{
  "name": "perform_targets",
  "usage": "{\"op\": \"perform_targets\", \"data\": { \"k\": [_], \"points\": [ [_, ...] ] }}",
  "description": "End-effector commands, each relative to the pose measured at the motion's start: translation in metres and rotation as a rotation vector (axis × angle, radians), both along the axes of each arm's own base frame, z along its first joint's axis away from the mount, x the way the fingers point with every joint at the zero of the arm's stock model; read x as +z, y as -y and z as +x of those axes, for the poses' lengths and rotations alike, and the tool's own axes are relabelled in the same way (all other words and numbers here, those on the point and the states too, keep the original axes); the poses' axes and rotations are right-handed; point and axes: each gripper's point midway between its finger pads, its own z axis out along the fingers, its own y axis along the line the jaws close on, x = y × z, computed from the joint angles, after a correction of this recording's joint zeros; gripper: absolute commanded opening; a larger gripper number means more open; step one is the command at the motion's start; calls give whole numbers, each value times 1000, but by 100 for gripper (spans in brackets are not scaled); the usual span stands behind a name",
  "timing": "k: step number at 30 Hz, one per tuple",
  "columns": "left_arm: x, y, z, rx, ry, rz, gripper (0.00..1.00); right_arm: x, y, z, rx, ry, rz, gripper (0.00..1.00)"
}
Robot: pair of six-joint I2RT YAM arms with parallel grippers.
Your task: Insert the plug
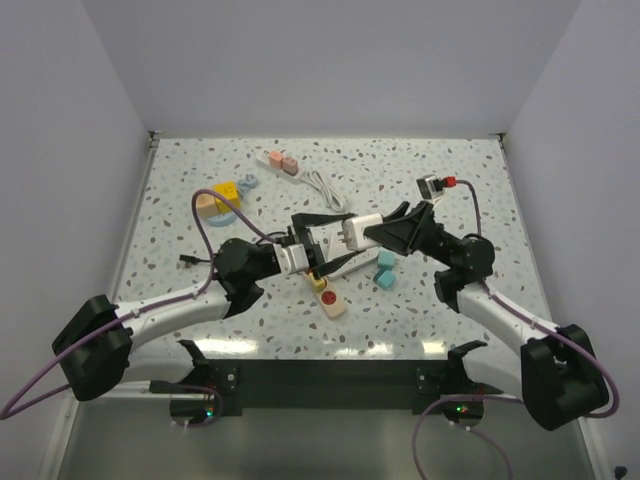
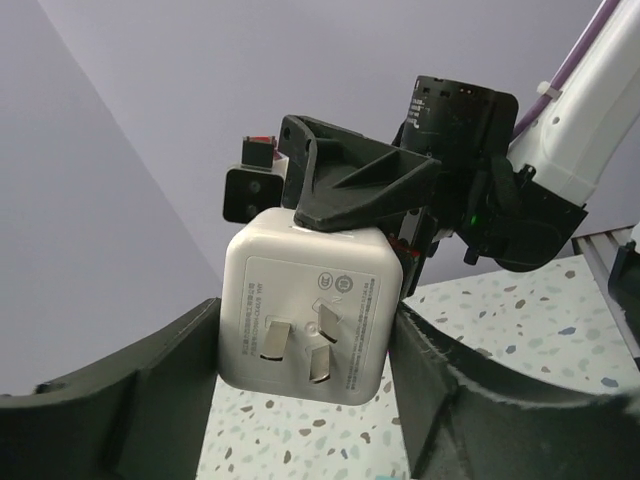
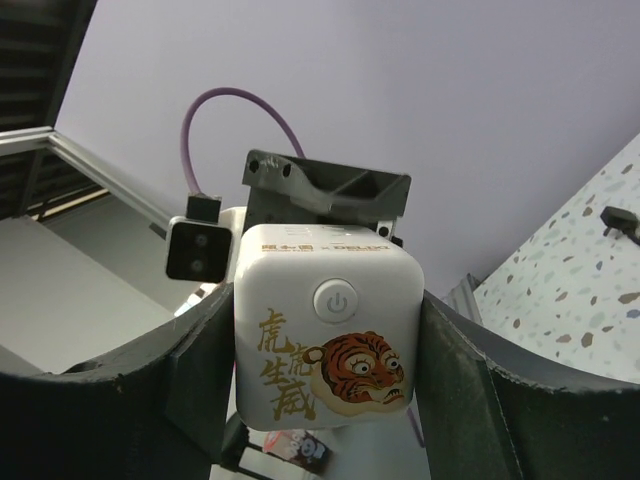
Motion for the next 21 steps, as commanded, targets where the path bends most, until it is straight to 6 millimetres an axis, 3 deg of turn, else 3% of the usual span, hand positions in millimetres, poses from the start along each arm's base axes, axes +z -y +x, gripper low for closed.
{"op": "perform_targets", "data": {
  "k": [1, 10, 14, 15, 16, 18, 19, 21],
  "points": [
    [-5, -15, 26, 136, -58, -6, 79, 43, 6, -22, -22, 339, 98, 0],
    [-37, -28, 37, 195, -119, 86, 98, 35, -2, 5, -65, 361, 53, 0],
    [-50, -44, 45, 263, -160, 85, 100, 21, 5, 28, -177, 356, -56, 0],
    [-53, -49, 46, 277, -176, 82, 100, 24, 8, 26, -210, 385, -80, 0],
    [-61, -53, 46, 291, -194, 87, 100, 5, 9, 44, -283, 353, -180, 0],
    [-63, -65, 50, 346, -232, 73, 100, -5, 14, 57, -374, 355, -289, 0],
    [-74, -70, 52, 370, -265, 89, 100, -20, 24, 65, -464, 350, -401, 0],
    [-76, -81, 58, 427, -319, 73, 100, -30, 37, 73, -554, 346, -496, 0]
  ]
}}
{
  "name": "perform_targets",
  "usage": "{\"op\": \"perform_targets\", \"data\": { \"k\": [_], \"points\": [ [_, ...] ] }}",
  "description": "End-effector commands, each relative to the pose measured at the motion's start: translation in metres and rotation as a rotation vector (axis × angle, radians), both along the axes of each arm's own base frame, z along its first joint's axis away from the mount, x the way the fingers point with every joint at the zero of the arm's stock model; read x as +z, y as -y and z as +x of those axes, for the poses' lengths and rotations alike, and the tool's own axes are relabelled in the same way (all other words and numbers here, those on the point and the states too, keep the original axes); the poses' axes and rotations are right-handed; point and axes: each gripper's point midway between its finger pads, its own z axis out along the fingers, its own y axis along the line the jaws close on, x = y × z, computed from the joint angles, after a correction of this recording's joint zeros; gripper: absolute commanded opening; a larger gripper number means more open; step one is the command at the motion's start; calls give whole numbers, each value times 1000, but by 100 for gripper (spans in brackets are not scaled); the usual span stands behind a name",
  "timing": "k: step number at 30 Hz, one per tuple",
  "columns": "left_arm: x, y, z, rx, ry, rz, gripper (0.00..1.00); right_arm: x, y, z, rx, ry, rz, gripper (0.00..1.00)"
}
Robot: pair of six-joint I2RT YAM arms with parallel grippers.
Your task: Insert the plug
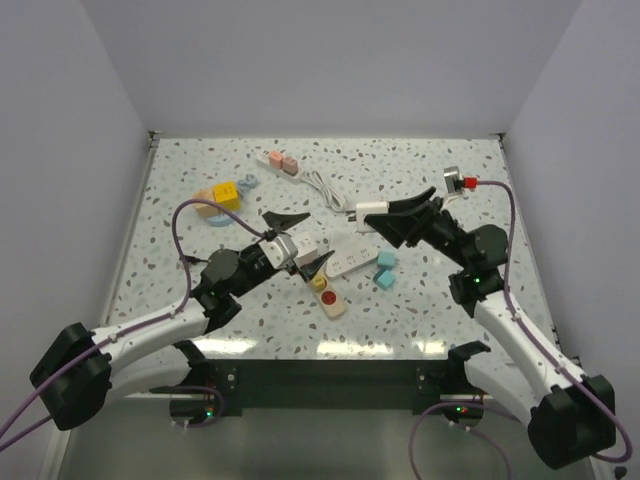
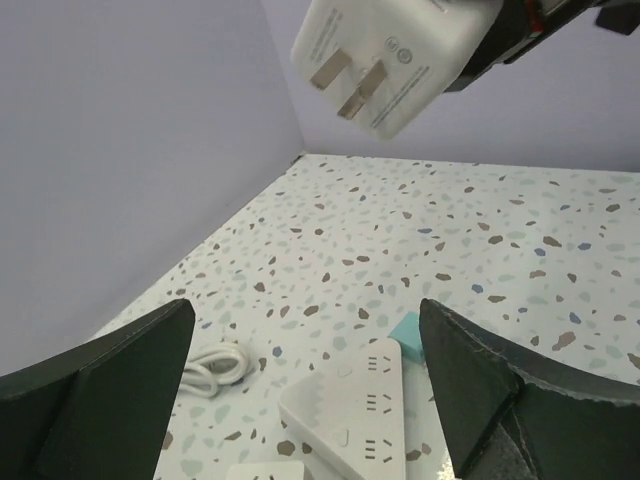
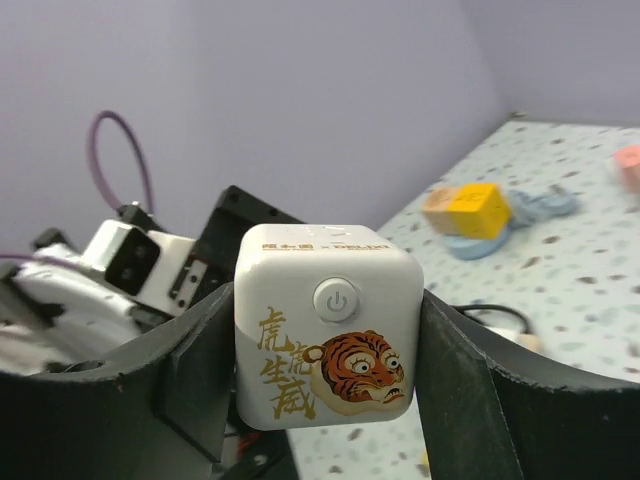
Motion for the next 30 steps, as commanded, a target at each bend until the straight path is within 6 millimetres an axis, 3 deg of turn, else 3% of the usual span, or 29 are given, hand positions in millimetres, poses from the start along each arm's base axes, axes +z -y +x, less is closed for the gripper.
{"op": "perform_targets", "data": {
  "k": [1, 8, 14, 18, 25, 30],
  "points": [
    [-9, -22, 15, 136, -104, -18, 100, -35, 28, 28, -272, 41, -289, 0],
    [-42, -34, 47, 322, -281, 27, 100, -106, 60, 54, -450, -88, -539, 0],
    [-49, -42, 57, 348, -315, 27, 100, -153, 76, 66, -506, -168, -707, 0],
    [-51, -47, 61, 352, -324, 32, 100, -172, 76, 70, -507, -192, -771, 0],
    [-69, -45, 73, 354, -370, 84, 100, -200, 53, 69, -450, -196, -902, 0],
    [-69, -50, 73, 360, -395, 62, 100, -200, 52, 73, -452, -182, -914, 0]
  ]
}}
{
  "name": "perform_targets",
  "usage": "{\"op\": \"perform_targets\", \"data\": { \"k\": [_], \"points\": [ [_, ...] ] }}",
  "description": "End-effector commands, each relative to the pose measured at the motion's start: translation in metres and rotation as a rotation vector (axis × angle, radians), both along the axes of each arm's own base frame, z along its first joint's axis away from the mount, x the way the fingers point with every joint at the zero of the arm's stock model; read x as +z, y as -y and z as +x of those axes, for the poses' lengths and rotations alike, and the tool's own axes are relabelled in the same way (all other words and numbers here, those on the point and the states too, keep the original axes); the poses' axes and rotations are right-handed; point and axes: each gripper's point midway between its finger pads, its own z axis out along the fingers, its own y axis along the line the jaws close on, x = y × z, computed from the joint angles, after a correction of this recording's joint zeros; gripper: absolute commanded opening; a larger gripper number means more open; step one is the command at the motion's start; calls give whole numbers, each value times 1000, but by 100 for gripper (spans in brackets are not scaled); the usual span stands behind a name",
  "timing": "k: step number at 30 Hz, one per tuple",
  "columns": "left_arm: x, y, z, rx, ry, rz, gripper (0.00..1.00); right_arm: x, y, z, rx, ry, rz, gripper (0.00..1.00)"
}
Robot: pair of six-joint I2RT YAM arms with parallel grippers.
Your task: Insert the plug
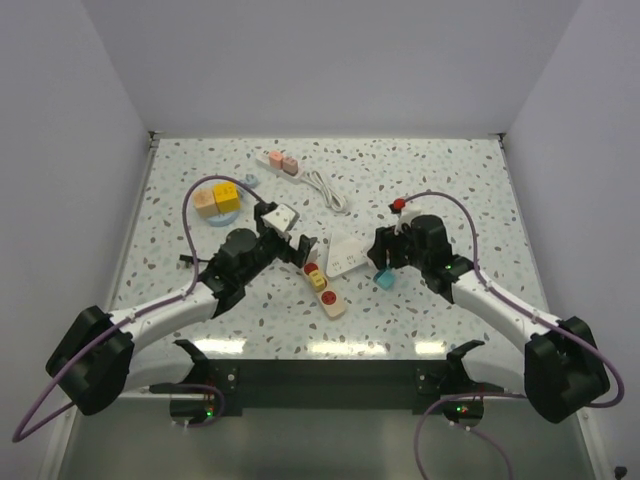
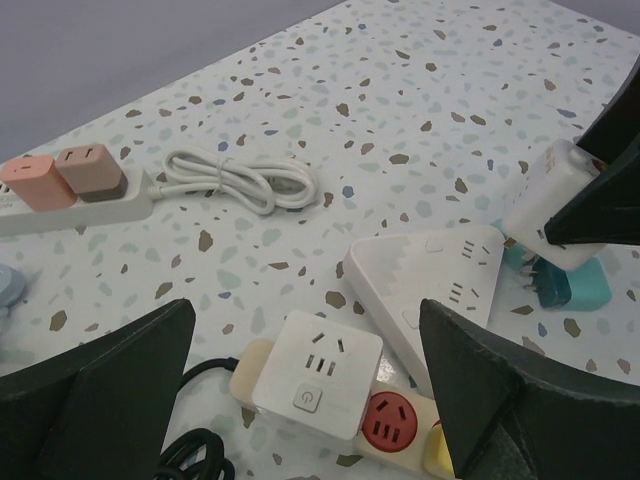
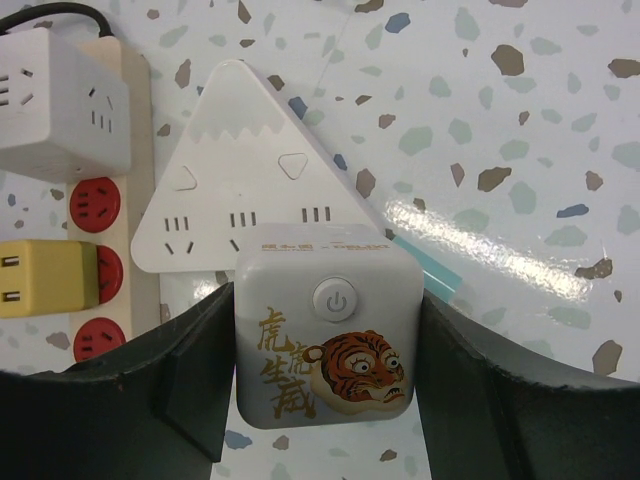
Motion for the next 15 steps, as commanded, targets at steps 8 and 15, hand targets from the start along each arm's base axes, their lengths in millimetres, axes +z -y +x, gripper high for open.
{"op": "perform_targets", "data": {
  "k": [8, 15],
  "points": [
    [18, -1, 7, 6, 13, -46, 100, 23, -15, 28, 29, 96, -14, 0],
    [14, -3, 10, 15, 3, -40, 100, 15, -20, 33, 22, 95, -47, 0]
  ]
}}
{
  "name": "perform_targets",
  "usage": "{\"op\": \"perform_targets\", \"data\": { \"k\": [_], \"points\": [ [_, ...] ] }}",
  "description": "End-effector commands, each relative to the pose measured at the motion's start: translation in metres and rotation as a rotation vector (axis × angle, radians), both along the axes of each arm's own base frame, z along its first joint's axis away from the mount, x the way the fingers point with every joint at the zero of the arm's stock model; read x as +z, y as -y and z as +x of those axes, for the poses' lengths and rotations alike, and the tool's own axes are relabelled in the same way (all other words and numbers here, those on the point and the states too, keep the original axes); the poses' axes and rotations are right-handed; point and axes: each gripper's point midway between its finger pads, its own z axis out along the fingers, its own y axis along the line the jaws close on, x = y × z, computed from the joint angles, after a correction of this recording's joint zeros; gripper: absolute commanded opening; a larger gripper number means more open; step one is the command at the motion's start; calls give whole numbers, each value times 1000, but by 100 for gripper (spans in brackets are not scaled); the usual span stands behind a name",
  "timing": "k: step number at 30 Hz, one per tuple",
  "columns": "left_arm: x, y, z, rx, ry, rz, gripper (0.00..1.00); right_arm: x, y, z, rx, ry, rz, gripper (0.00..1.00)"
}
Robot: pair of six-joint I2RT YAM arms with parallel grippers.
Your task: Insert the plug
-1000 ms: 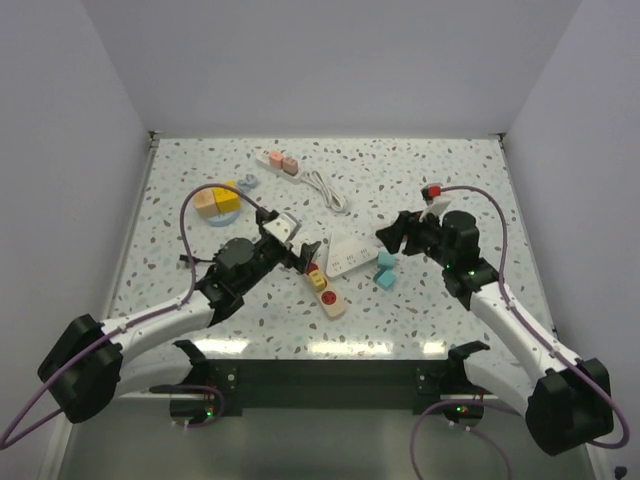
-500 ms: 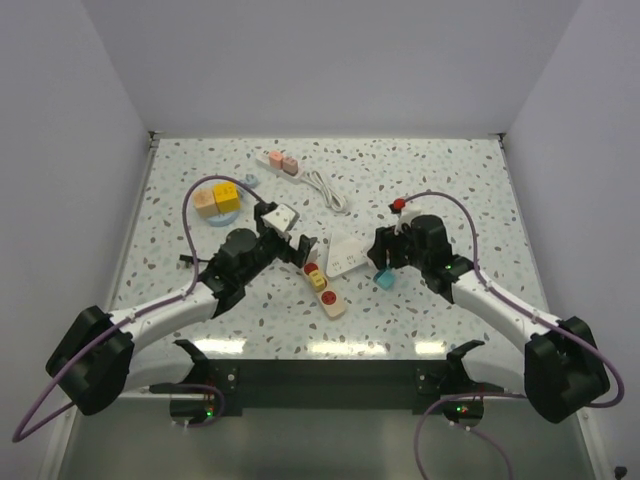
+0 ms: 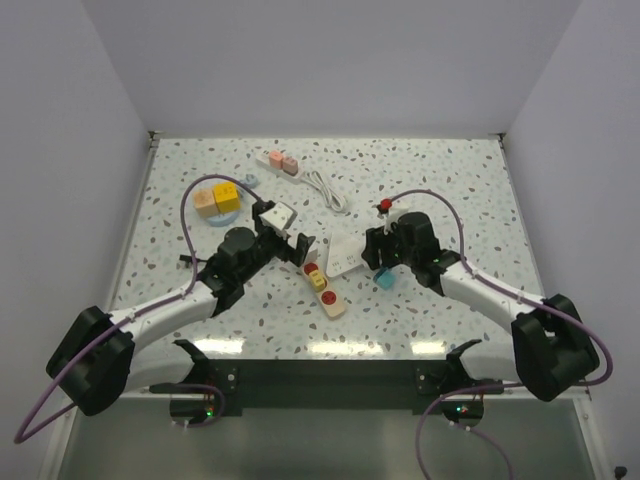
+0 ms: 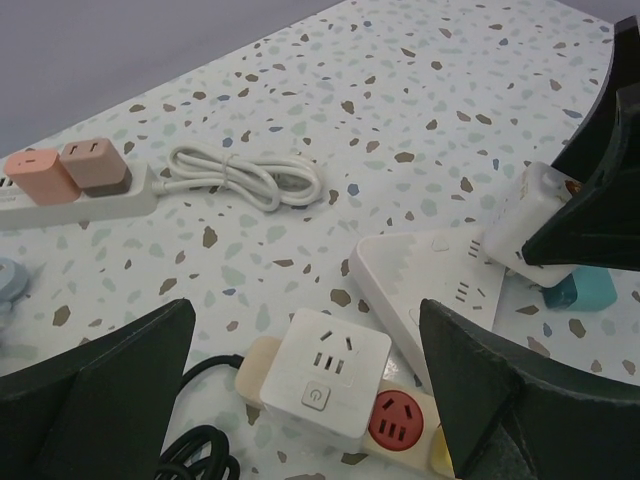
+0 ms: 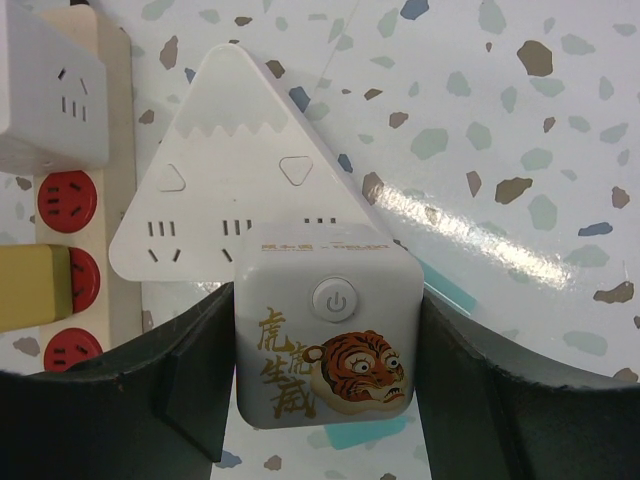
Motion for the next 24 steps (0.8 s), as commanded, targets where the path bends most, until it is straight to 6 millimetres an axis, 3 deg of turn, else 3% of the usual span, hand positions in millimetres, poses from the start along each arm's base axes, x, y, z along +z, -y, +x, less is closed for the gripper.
{"op": "perform_targets", "data": {
  "k": [1, 15, 24],
  "points": [
    [14, 1, 7, 8, 11, -31, 100, 32, -8, 26, -15, 119, 18, 0],
    [10, -1, 11, 18, 4, -22, 100, 47, -11, 32, -32, 181, 30, 0],
    [8, -3, 12, 23, -1, -19, 100, 42, -17, 35, -14, 160, 23, 0]
  ]
}}
